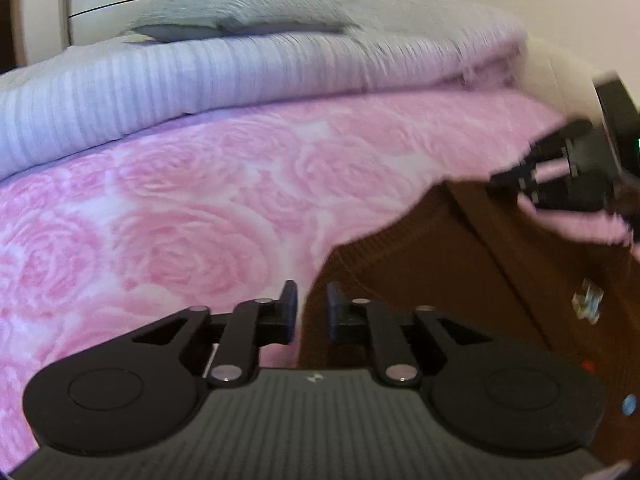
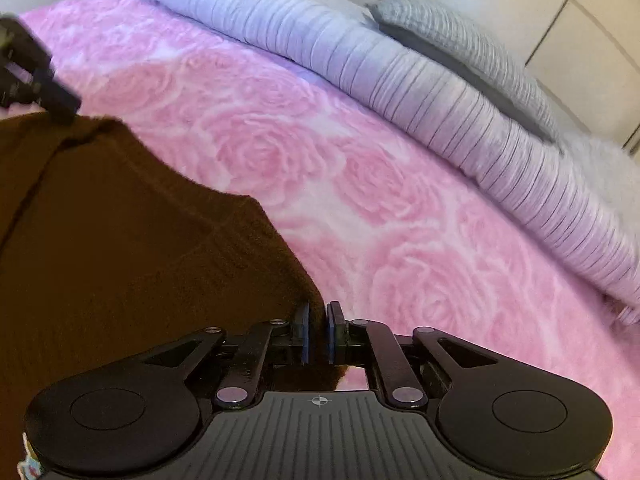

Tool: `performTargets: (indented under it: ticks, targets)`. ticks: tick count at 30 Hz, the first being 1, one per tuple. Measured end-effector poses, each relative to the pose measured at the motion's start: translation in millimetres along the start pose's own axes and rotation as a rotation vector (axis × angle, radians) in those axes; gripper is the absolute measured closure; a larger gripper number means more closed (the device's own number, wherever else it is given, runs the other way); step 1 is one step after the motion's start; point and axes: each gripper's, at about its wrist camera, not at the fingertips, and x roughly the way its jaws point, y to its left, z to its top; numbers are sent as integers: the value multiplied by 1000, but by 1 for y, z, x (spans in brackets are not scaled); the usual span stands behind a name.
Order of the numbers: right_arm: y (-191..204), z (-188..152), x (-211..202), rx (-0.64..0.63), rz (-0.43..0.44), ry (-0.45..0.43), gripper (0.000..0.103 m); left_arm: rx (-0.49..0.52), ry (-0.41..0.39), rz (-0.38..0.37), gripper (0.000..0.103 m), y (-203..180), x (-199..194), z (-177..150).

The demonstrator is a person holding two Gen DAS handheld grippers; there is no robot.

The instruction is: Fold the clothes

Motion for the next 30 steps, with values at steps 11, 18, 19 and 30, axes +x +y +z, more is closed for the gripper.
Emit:
performTargets:
  ticks: [11,18,19,30]
  targets:
    - [68,3,-74,124,227,-126,65,-106,98,-52,70,24,-13,-29]
    - [119,52,-36,111,424,-120,60,-110,30,-154,100,12,-23,-24]
    - [124,57,-28,104,430,-107,60,-119,9,-176,100,13,-28,-22]
    - [105,41,-35,109,322,-48,103,-38,3,-46,75,32,-53,-41]
